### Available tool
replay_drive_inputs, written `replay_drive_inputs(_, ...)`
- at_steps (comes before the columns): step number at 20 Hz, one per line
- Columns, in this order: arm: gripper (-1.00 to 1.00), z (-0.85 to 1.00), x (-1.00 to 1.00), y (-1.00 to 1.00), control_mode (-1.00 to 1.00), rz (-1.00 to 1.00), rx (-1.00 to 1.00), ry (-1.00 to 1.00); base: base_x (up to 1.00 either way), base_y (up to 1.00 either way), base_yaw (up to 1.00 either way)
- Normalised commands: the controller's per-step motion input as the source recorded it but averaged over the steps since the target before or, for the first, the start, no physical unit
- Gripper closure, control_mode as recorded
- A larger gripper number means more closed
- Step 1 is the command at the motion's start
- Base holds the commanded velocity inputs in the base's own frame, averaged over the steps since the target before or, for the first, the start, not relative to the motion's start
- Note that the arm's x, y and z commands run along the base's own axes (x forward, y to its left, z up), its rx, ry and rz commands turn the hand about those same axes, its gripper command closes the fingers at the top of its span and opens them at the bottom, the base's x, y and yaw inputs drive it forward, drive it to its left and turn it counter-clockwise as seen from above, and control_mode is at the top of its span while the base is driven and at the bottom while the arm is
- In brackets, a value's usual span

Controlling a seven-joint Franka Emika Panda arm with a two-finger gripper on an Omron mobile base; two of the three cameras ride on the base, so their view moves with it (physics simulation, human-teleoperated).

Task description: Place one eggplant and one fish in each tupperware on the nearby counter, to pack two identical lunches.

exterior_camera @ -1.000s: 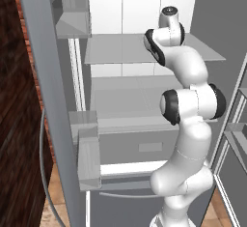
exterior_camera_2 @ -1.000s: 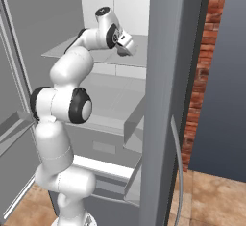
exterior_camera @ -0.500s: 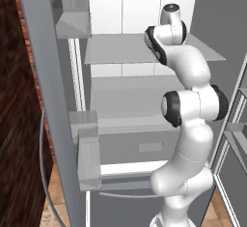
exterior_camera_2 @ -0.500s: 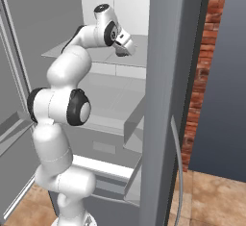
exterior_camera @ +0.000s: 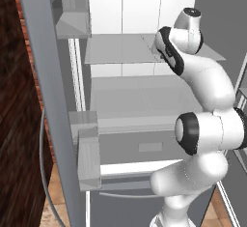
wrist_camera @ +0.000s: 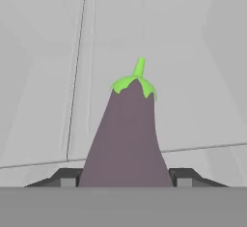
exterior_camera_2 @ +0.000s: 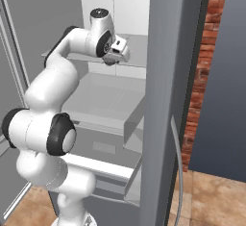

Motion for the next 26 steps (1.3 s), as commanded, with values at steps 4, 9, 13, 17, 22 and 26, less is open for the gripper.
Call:
replay_drive_inputs(4, 1.00, 0.02, -1.00, 0.38, -1.00, 0.32, -0.09, -0.01, 0.00, 0.00, 0.00)
replay_drive_inputs(9, 1.00, 0.15, -1.00, 0.40, -1.00, 0.10, -0.14, 0.07, 0.00, 0.00, 0.00)
replay_drive_inputs(13, 1.00, 0.38, -0.97, 0.16, -1.00, 0.08, -0.18, 0.16, 0.00, 0.00, 0.00)
replay_drive_inputs(17, 1.00, 0.01, -1.00, 0.03, -1.00, 0.09, -0.15, 0.02, 0.00, 0.00, 0.00)
replay_drive_inputs(22, 1.00, -0.15, -0.40, 0.02, 1.00, 0.04, -0.05, 0.00, -0.60, 0.00, 0.06)
replay_drive_inputs(26, 1.00, 0.00, 0.00, 0.00, 1.00, 0.00, 0.00, 0.00, -1.00, 0.00, 0.07)
